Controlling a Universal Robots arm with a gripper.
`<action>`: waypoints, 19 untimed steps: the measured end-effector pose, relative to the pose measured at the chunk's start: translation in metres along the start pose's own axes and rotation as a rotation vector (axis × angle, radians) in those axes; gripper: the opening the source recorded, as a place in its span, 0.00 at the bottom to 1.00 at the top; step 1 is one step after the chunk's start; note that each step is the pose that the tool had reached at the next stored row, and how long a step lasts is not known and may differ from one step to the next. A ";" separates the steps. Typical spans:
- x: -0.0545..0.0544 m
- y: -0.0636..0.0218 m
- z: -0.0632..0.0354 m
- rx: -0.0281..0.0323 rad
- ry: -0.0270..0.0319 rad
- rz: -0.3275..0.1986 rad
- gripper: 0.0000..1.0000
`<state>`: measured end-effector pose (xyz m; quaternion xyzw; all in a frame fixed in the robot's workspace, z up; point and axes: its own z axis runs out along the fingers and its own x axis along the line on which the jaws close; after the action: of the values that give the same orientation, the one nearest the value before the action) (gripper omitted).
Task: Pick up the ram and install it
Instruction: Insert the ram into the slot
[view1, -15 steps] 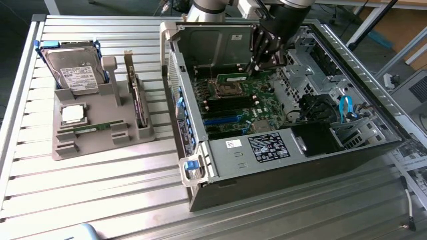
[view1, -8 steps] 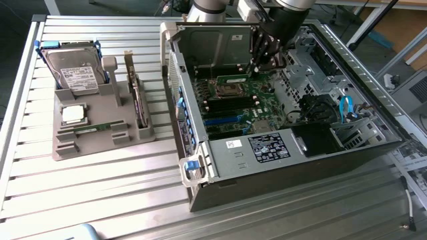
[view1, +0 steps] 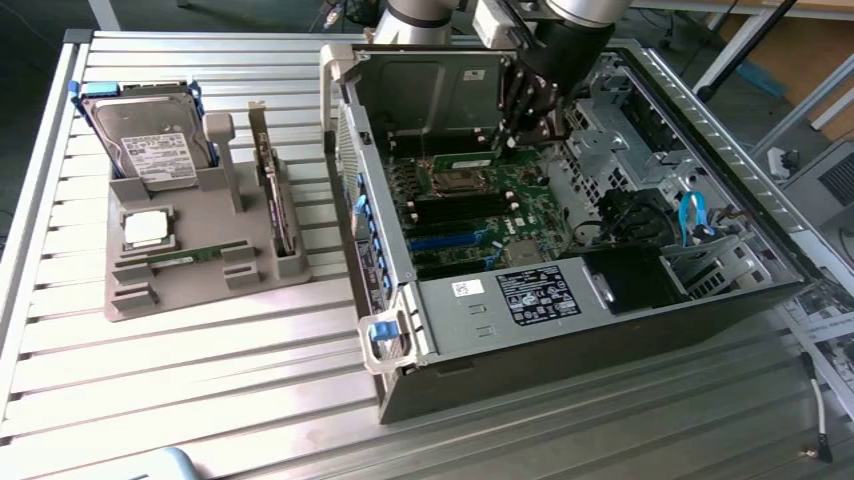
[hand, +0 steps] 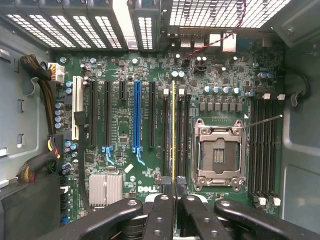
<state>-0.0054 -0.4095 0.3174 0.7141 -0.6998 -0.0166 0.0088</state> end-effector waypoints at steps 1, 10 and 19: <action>0.000 0.0000 0.0005 0.0000 0.0000 0.000 0.12; 0.000 -0.0002 0.0047 0.0000 0.0000 0.000 0.12; 0.000 -0.0004 0.0105 0.0000 -0.0001 0.000 0.12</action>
<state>-0.0054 -0.4095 0.3069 0.7141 -0.6998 -0.0167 0.0088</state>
